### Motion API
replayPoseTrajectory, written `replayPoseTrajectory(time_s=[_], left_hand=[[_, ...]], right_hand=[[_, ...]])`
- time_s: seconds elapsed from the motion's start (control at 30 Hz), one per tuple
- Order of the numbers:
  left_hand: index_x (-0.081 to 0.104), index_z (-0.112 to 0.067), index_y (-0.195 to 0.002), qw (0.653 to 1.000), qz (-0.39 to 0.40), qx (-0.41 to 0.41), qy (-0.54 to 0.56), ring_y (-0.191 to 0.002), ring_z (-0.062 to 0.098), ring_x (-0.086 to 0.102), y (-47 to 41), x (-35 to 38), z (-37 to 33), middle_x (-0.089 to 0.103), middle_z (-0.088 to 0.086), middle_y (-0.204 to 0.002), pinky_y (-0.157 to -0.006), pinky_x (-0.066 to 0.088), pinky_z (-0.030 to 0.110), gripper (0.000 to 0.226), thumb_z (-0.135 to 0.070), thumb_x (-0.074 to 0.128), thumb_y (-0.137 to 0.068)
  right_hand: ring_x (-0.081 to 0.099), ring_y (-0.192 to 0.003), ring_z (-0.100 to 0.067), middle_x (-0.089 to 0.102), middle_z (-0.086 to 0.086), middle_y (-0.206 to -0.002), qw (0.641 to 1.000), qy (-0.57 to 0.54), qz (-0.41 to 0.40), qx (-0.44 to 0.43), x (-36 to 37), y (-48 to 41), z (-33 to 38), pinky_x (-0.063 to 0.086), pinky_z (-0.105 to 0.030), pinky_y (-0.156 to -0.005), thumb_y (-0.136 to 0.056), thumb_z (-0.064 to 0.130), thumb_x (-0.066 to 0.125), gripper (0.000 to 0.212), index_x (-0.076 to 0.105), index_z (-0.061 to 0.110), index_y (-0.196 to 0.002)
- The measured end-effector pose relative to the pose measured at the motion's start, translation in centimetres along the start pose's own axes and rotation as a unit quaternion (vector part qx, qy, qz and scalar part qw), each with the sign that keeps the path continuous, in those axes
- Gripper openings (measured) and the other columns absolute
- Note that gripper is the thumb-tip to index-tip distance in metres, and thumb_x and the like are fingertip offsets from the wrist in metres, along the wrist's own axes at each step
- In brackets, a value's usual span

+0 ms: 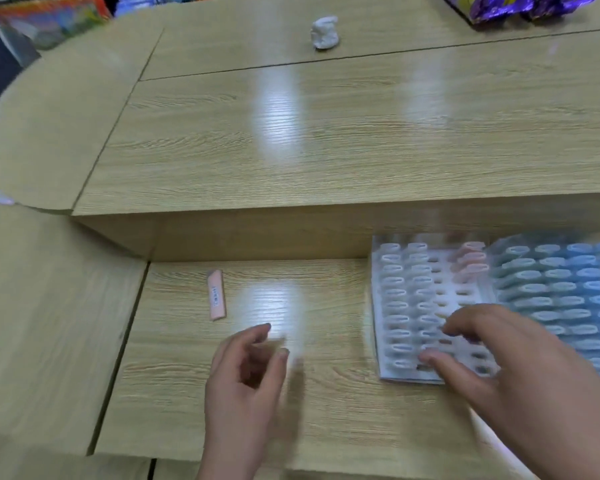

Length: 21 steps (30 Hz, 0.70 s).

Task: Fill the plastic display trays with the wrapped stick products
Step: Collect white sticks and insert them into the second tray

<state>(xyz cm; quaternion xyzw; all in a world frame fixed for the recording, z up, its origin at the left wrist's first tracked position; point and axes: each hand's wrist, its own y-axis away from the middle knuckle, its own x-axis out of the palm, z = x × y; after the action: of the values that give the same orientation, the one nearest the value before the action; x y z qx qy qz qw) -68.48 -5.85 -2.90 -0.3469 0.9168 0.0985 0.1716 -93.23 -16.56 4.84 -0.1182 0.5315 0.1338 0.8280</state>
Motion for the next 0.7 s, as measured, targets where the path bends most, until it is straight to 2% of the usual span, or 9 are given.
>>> replayPoseTrajectory(time_s=[0.1,0.17,0.23,0.33,0.43,0.5,0.57,0.63,0.7], left_hand=[[0.063,-0.041,-0.105,0.995,-0.075,-0.049,-0.053,-0.083,-0.001,0.064,-4.0,-3.5,1.1,0.064,0.001,-0.107,-0.073,0.049,0.021,0.025,-0.031,0.075,-0.085],[0.059,-0.034,-0.115,0.985,-0.104,-0.047,-0.131,-0.084,-0.007,0.058,-6.6,-4.6,1.3,0.058,-0.003,-0.114,-0.068,0.041,0.014,0.033,-0.04,0.073,-0.085],[0.059,-0.024,-0.12,0.971,-0.1,-0.036,-0.213,-0.085,-0.004,0.054,-8.7,-4.7,1.4,0.054,-0.005,-0.113,-0.065,0.038,0.018,0.047,-0.049,0.072,-0.083],[0.064,-0.022,-0.102,0.953,-0.08,-0.036,-0.289,-0.088,0.02,0.057,-10.0,-4.2,1.4,0.054,-0.001,-0.103,-0.065,0.038,0.029,0.034,-0.049,0.07,-0.082],[0.056,-0.024,-0.074,0.949,-0.063,-0.02,-0.309,-0.079,0.022,0.058,-9.5,-3.8,1.2,0.057,-0.003,-0.085,-0.055,0.035,0.03,0.034,-0.055,0.064,-0.086],[0.056,-0.026,-0.063,0.961,-0.029,-0.008,-0.276,-0.069,0.016,0.058,-8.2,-3.6,0.8,0.06,-0.007,-0.07,-0.053,0.04,0.033,0.048,-0.066,0.058,-0.088],[0.06,-0.025,-0.064,0.984,0.019,-0.012,-0.177,-0.06,0.009,0.059,-6.3,-3.4,0.1,0.064,-0.008,-0.063,-0.054,0.046,0.033,0.044,-0.061,0.064,-0.087],[0.065,-0.028,-0.074,0.995,0.067,-0.032,-0.066,-0.06,0.009,0.062,-4.2,-3.0,-0.7,0.068,-0.008,-0.067,-0.057,0.048,0.027,0.026,-0.05,0.073,-0.085],[0.069,-0.028,-0.078,0.994,0.106,-0.038,0.007,-0.061,0.009,0.061,-2.5,-2.5,-1.7,0.069,-0.006,-0.068,-0.055,0.046,0.018,0.018,-0.043,0.077,-0.081]], right_hand=[[0.064,-0.082,-0.015,0.062,0.016,-0.093,1.0,-0.009,-0.025,0.001,0.5,-0.8,2.6,0.051,-0.035,-0.063,-0.074,0.064,0.061,0.038,0.064,0.032,-0.095],[0.064,-0.086,-0.023,0.066,0.008,-0.094,0.998,0.012,-0.056,-0.03,1.6,-1.6,4.9,0.047,-0.036,-0.07,-0.086,0.055,0.067,0.033,0.068,0.024,-0.096],[0.062,-0.086,-0.027,0.067,0.004,-0.092,0.994,0.017,-0.081,-0.077,3.2,-2.4,7.5,0.046,-0.039,-0.073,-0.087,0.045,0.066,0.027,0.07,0.019,-0.093],[0.063,-0.089,-0.021,0.066,0.009,-0.094,0.994,-0.028,-0.021,-0.1,5.9,-3.8,11.2,0.049,-0.035,-0.072,-0.089,0.043,0.064,0.021,0.068,0.024,-0.097],[0.061,-0.097,-0.007,0.064,0.018,-0.106,0.993,-0.074,0.077,-0.05,9.3,-4.8,13.4,0.048,-0.029,-0.077,-0.091,0.049,0.058,0.028,0.062,0.034,-0.115],[0.061,-0.093,0.0,0.064,0.021,-0.104,0.985,-0.127,0.117,-0.013,11.3,-5.0,13.7,0.051,-0.029,-0.079,-0.092,0.049,0.056,0.035,0.057,0.036,-0.124],[0.063,-0.084,0.006,0.067,0.024,-0.096,0.955,-0.25,0.151,0.05,12.3,-4.8,13.4,0.053,-0.027,-0.077,-0.091,0.046,0.06,0.038,0.055,0.038,-0.128],[0.066,-0.079,0.005,0.068,0.027,-0.092,0.901,-0.391,0.147,0.116,12.0,-4.1,12.9,0.052,-0.022,-0.075,-0.091,0.038,0.065,0.03,0.06,0.041,-0.12],[0.067,-0.075,0.002,0.071,0.022,-0.088,0.871,-0.464,0.097,0.126,10.6,-3.2,12.1,0.05,-0.016,-0.072,-0.09,0.026,0.069,0.022,0.069,0.043,-0.104]])
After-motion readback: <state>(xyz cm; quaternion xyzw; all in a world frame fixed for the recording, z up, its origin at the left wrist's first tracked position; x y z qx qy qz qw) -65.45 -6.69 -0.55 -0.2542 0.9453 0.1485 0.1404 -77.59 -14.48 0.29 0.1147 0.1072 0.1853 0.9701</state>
